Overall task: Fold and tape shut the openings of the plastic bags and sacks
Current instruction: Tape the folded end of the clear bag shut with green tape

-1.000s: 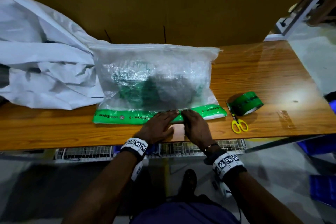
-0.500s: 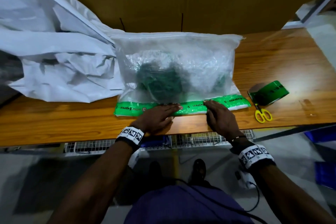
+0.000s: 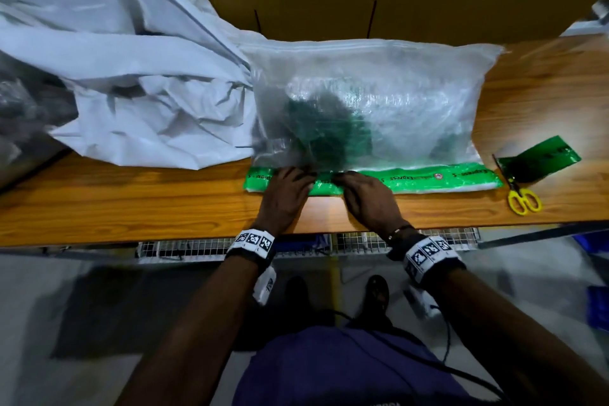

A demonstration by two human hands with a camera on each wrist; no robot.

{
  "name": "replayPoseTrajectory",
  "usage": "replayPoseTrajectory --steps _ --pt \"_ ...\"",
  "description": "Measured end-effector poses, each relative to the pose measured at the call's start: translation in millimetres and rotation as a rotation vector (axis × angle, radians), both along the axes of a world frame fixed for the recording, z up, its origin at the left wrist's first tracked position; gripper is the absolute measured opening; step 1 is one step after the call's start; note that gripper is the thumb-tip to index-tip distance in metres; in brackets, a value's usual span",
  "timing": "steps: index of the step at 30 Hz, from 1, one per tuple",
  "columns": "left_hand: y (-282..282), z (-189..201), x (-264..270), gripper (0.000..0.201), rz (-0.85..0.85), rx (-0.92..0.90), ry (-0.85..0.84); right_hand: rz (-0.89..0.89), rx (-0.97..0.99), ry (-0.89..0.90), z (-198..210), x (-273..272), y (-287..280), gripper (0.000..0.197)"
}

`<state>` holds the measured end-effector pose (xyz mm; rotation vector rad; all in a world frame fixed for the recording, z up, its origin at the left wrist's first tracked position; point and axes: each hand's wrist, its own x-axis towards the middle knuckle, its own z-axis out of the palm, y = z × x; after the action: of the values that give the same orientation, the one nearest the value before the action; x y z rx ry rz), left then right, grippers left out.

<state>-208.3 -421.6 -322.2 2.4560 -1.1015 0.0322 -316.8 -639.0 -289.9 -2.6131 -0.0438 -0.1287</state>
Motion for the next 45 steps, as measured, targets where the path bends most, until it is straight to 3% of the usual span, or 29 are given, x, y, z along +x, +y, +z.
replayPoseTrajectory --steps 4,9,12,16,19,21,23,27,30,36,41,45 --pt "4 -6 5 0.033 0.005 -0.058 0.072 -0.083 -0.004 -0.001 -6 -2 2 0.042" --pt "2 -10 5 0.034 0.032 -0.046 0.077 0.094 -0.207 0.058 -7 11 19 0.067" --pt "5 -11 6 0.037 0.028 -0.056 0.101 0.025 -0.2 0.075 -7 6 11 0.06" --pt "4 -9 4 0.035 0.059 -0.059 0.118 -0.134 -0.139 0.024 -8 -28 -43 0.052" --pt "1 -5 0 0.031 0.055 -0.064 0.09 -0.11 -0.125 -0.005 -8 -25 -31 0.051" --pt "0 -4 -3 0.031 0.052 -0.053 0.07 0.012 -0.06 -0.015 -10 -8 2 0.051" --pt "5 -4 -3 0.035 -0.012 -0.005 0.02 0.095 -0.018 -0.011 -19 2 24 0.053" --pt "52 3 19 0.056 -0.268 0.201 -0.056 0.093 0.002 0.005 -29 0 21 0.053" --pt "97 10 39 0.061 -0.281 0.282 -0.087 0.093 0.002 0.002 -29 -1 20 0.053" --pt "95 22 33 0.06 -0.172 0.183 0.117 0.035 -0.069 -0.016 -21 4 33 0.051" --pt "94 18 38 0.052 -0.127 0.135 0.205 0.177 -0.042 0.004 -18 36 79 0.052" --pt "94 17 46 0.05 -0.131 0.122 0.203 0.171 -0.115 0.077 -21 23 31 0.055"
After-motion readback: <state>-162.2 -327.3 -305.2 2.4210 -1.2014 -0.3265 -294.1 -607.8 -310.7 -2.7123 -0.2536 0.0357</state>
